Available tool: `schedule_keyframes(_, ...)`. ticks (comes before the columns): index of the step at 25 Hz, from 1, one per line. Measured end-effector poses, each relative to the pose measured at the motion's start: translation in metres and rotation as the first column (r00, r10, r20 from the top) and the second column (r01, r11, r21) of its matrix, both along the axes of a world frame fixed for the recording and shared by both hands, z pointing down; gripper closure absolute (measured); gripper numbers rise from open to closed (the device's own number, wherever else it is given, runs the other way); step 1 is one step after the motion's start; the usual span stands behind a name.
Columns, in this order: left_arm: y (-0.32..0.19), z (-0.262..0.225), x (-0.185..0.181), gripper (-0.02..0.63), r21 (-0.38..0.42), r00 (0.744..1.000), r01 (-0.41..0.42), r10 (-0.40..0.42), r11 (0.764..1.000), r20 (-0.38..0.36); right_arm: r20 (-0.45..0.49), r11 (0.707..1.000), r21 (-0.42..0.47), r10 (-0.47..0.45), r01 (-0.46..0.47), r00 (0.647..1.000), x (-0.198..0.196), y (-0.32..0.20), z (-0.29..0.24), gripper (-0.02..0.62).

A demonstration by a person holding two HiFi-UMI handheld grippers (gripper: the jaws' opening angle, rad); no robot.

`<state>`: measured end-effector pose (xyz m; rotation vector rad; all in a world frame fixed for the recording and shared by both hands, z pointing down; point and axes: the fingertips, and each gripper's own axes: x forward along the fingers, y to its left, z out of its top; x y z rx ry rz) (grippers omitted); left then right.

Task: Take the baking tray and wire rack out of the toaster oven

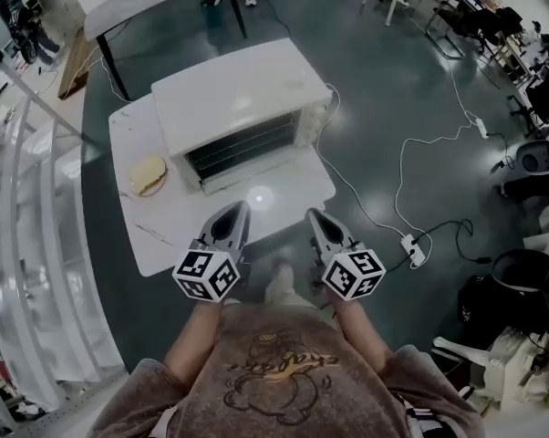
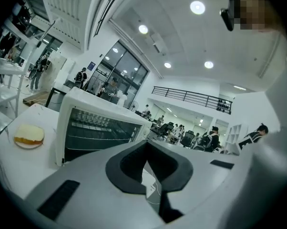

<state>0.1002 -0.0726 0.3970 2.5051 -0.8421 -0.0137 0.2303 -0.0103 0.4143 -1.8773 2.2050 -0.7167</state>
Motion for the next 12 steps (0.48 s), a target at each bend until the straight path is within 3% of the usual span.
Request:
schedule_keyframes(8,-0.033,0.012,0.005,0.604,-0.046,0.996,0.085,-0.085,0.995,0.004,0.065,0.995,-0.022,-0.095,0.097,0.993,0.002,-0.046,0.02,0.595)
schedule_keyframes(12,-0.048,0.014,-0.003,0.604,-0.067,0.995,0.099,-0.1,0.993,-0.011,0.08,0.996,-0.015,-0.083,0.084,0.993,-0.002,-0.065,0.026,0.595)
